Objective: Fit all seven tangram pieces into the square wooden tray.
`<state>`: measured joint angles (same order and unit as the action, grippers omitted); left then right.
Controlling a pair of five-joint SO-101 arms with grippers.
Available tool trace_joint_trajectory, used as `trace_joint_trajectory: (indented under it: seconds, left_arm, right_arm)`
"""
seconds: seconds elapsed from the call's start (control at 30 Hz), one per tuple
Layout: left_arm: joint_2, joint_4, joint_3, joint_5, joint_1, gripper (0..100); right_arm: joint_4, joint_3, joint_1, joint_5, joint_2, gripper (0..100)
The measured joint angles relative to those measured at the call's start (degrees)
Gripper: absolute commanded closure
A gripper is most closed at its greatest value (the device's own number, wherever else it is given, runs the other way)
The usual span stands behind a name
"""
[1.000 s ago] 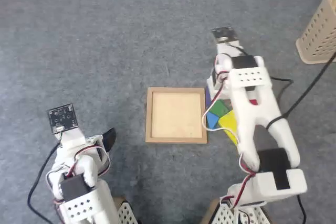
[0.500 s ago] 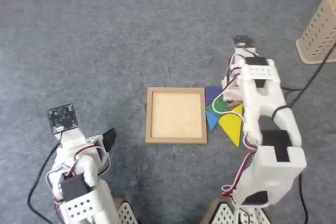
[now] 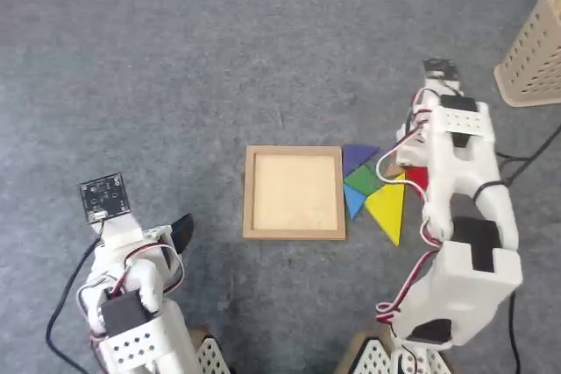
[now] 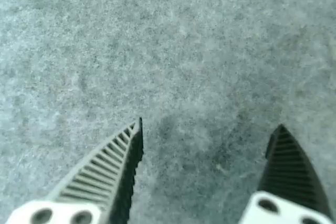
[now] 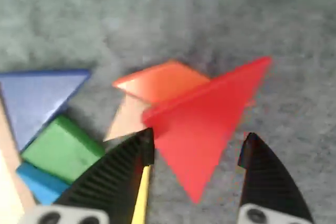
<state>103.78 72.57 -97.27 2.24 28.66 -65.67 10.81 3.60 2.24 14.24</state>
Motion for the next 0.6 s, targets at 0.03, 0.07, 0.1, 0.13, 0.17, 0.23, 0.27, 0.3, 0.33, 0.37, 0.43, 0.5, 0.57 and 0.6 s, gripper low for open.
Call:
trace_joint_trajectory:
  seconds: [0.03, 0.07, 0.1, 0.13, 0.17, 0.23, 0.27, 0.3, 0.33, 0.37, 0.43, 0.5, 0.57, 0.6]
  left_arm:
    - [0.0, 0.0, 0.0, 0.0, 0.0, 65]
    - [0.0, 0.0, 0.0, 0.0, 0.0, 65]
    - [0.0, 0.0, 0.0, 0.0, 0.0, 65]
    - [0.0, 0.0, 0.0, 0.0, 0.0, 65]
    - [0.0, 0.0, 0.0, 0.0, 0.0, 65]
    - [0.0, 0.0, 0.0, 0.0, 0.0, 65]
    - [0.0, 0.0, 0.0, 0.0, 0.0, 65]
    - [0.0, 0.0, 0.0, 0.0, 0.0, 65]
    - [0.0, 0.0, 0.0, 0.0, 0.0, 65]
    - [0.0, 0.0, 0.0, 0.0, 0.0, 65]
    - [0.0, 0.0, 0.0, 0.0, 0.0, 65]
    - [0.0, 0.0, 0.0, 0.0, 0.0, 65]
    - [0.0, 0.0, 0.0, 0.0, 0.0, 65]
    - [0.0, 0.0, 0.0, 0.0, 0.0, 65]
  right_arm:
    - [0.0, -0.1, 0.6, -0.3, 0.0, 73.1]
    - [0.2, -0.1, 1.0, -0.8, 0.0, 73.1]
    - [0.7, -0.1, 1.1, -1.3, 0.0, 73.1]
    - [1.2, -0.1, 1.0, -1.7, 0.3, 73.1]
    - [1.7, -0.2, 0.8, -1.9, 1.0, 73.1]
    - [2.5, -0.3, 0.6, -2.3, 2.3, 73.1]
    - [2.7, -0.8, 0.6, -2.3, 2.5, 73.1]
    - [2.7, -1.4, 0.6, -2.3, 2.5, 72.9]
    - [2.5, -2.0, 0.7, -2.3, 2.5, 72.8]
    - [1.8, -2.9, 0.7, -2.3, 2.6, 72.7]
    - [-0.5, -4.9, -0.4, -3.0, 2.6, 72.0]
    - [-2.5, -6.6, -1.9, -4.0, 2.6, 68.7]
    - [-3.4, -7.4, -3.3, -4.5, 2.6, 65.9]
    - [-3.6, -7.6, -3.9, -4.7, 2.9, 65.3]
